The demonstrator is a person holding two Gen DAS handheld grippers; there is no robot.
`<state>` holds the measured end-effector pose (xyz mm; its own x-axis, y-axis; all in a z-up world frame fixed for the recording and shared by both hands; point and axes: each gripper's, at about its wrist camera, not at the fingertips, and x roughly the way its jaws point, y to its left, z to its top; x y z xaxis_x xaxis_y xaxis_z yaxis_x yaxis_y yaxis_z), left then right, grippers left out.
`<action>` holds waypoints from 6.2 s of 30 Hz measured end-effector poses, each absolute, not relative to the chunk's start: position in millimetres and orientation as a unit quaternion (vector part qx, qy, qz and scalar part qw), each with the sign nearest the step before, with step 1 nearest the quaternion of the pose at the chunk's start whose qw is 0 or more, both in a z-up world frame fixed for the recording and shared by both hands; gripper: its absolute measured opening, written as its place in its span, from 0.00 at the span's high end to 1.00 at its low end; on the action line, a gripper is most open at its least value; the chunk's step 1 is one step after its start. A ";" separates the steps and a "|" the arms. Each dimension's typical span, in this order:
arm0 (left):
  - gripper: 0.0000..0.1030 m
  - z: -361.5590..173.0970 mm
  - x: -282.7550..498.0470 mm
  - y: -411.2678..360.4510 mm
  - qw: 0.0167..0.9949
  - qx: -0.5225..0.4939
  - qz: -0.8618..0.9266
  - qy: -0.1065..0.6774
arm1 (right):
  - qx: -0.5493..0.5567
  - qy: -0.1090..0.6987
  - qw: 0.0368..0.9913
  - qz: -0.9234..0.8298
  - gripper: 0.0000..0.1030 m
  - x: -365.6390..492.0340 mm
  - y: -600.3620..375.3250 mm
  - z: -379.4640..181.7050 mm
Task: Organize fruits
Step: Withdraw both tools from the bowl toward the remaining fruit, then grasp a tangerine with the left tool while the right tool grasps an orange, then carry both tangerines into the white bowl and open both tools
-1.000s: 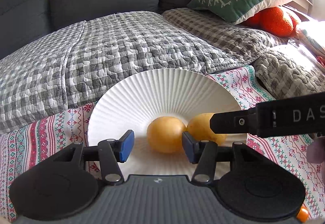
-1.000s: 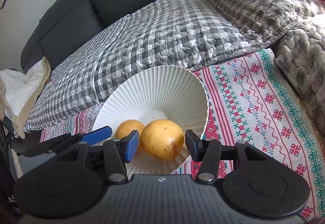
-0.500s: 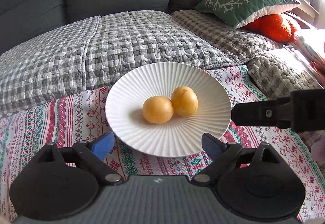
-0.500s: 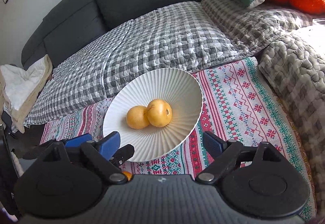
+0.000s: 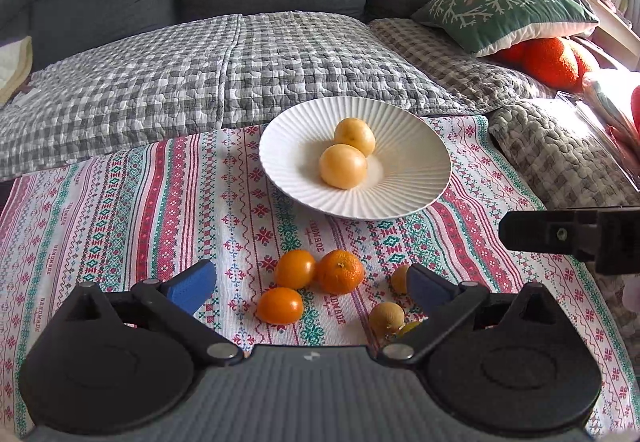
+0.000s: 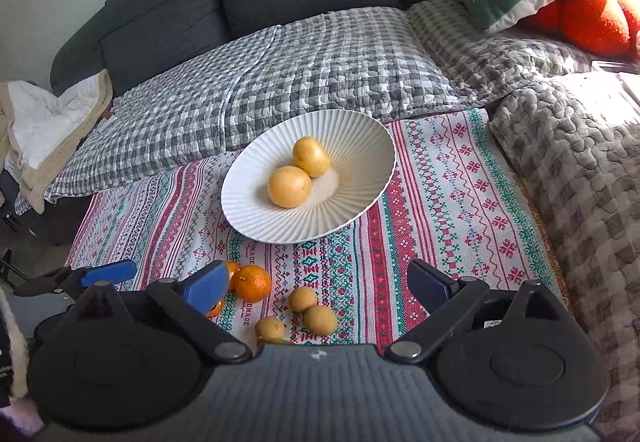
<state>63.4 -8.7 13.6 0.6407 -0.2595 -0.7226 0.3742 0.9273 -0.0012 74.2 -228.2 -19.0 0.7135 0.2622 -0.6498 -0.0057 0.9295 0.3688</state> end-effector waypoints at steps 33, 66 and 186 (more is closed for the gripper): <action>0.27 -18.7 37.2 33.0 0.890 0.078 -0.220 0.392 | 0.081 0.355 0.925 0.109 0.07 63.6 -187.7 -58.6; 0.68 -41.5 44.4 -0.4 0.860 0.080 -0.248 0.439 | 0.095 0.359 0.915 0.160 0.34 104.0 -161.1 -60.3; 0.47 -25.4 129.9 -102.8 0.895 0.049 -0.254 0.364 | 0.163 0.324 0.929 0.074 0.43 154.4 -246.1 -43.3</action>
